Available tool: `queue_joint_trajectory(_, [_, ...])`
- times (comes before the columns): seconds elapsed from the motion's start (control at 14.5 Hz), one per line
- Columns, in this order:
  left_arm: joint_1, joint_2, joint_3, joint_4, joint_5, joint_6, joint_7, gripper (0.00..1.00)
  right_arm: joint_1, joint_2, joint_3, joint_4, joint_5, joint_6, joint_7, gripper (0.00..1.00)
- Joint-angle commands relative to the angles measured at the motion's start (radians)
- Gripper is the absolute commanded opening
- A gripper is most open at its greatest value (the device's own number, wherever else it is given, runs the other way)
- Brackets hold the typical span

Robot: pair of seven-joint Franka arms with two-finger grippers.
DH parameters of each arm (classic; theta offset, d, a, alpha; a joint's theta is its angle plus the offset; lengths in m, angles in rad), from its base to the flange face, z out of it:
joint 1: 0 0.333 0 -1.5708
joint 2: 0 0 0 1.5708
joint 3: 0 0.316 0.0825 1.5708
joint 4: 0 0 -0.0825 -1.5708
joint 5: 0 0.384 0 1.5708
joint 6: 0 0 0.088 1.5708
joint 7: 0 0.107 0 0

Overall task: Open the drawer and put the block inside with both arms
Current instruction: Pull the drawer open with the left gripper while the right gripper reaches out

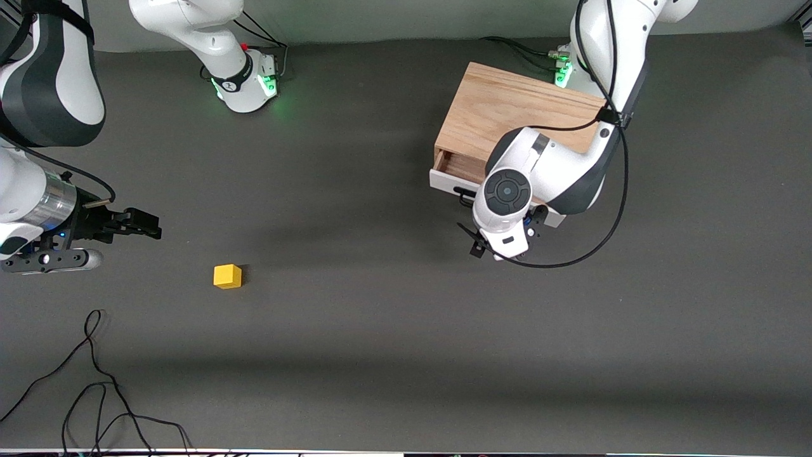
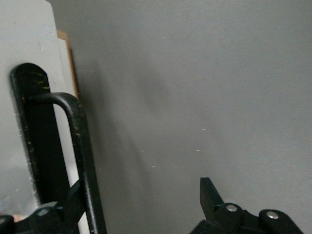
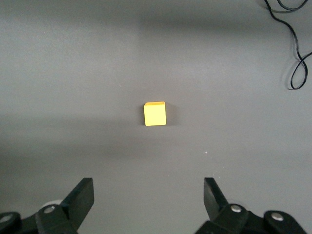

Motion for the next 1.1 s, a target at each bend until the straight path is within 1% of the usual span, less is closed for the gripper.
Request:
queue_joint_trajectory(0.0, [-0.008, 0.124, 0.006, 0.154, 0.045, 0.051, -0.018, 1.00, 0.008, 0.006, -0.004, 0.013, -0.003, -0.003, 0.016, 1.00])
queue_joint_trajectory(0.28, [-0.008, 0.163, 0.006, 0.213, 0.055, 0.052, -0.018, 1.00, 0.010, 0.006, -0.004, 0.012, -0.003, -0.003, 0.017, 1.00])
queue_joint_trajectory(0.48, [-0.006, 0.173, 0.007, 0.236, 0.072, 0.066, -0.018, 1.00, 0.008, 0.006, -0.004, 0.009, -0.003, 0.008, 0.014, 1.00])
queue_joint_trajectory(0.62, [-0.006, 0.177, 0.009, 0.237, 0.080, 0.083, -0.018, 1.00, 0.010, 0.016, -0.004, -0.020, -0.003, 0.060, 0.014, 1.00])
queue_joint_trajectory(0.9, [-0.006, 0.177, 0.011, 0.242, 0.089, 0.118, -0.018, 1.00, 0.008, 0.063, -0.004, -0.089, -0.003, 0.190, 0.004, 1.00])
queue_joint_trajectory(1.03, [-0.005, 0.177, 0.011, 0.248, 0.094, 0.135, -0.019, 1.00, 0.010, 0.060, -0.004, -0.129, -0.003, 0.209, 0.001, 1.00])
